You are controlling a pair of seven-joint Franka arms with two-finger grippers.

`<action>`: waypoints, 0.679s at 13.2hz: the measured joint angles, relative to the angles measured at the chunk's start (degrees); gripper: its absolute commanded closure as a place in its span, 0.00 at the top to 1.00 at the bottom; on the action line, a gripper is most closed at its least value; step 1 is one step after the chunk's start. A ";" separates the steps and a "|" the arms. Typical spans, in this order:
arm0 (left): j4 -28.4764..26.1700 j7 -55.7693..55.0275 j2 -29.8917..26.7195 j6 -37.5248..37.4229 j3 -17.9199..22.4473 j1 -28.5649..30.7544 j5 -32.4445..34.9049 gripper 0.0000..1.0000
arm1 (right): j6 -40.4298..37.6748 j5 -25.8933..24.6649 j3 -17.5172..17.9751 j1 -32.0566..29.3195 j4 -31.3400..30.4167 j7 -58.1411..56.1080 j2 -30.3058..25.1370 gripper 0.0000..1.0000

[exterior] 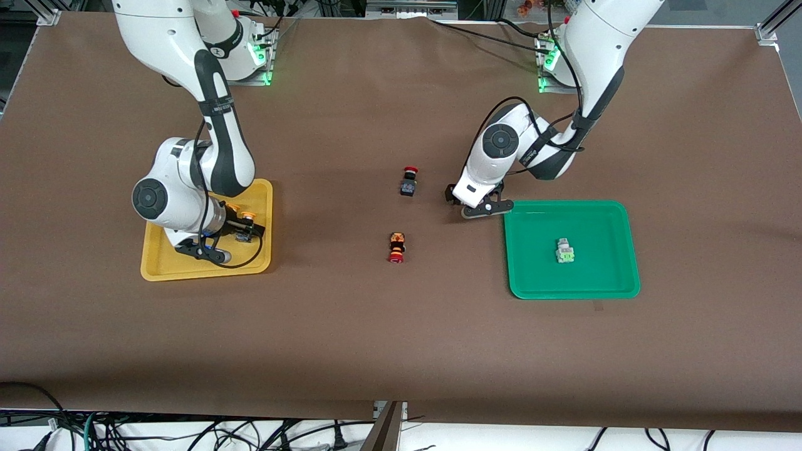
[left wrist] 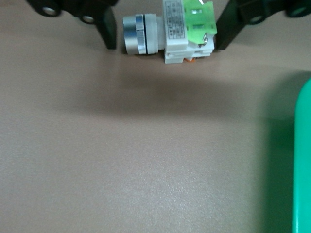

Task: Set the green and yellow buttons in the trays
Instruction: 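Carry the second blue button to the yellow tray while the left gripper grasps another button, then withdraw the right gripper while the left gripper lowers the green button into the tray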

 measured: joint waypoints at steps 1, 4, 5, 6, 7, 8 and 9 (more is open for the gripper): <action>0.02 0.00 0.05 0.00 0.00 0.00 0.03 0.22 | -1.60 -0.10 -0.14 0.48 0.51 1.04 -1.52 0.99; 0.71 0.00 -0.08 -0.02 0.01 0.31 0.06 0.18 | -7.59 -8.94 -0.41 1.49 1.71 6.35 -10.77 1.00; 1.32 0.00 -0.69 -0.75 0.02 0.73 0.12 0.18 | -9.89 -13.11 -0.41 1.62 1.89 8.14 -15.16 0.99; 2.50 0.04 -1.93 -4.07 0.03 1.40 0.20 0.18 | -12.59 -16.41 -0.40 1.68 1.93 8.91 -19.89 0.99; 4.44 0.33 -3.58 -9.96 0.02 2.05 0.22 0.18 | -15.53 -18.88 -0.40 1.68 1.90 9.26 -24.27 0.99; 7.61 1.31 -5.20 -18.00 0.04 2.51 0.23 0.18 | -18.34 -21.02 -0.40 1.67 1.85 9.36 -28.10 0.99; 11.62 3.23 -6.47 -26.73 0.04 2.81 0.23 0.19 | -20.87 -22.85 -0.35 1.68 1.91 9.38 -31.36 1.00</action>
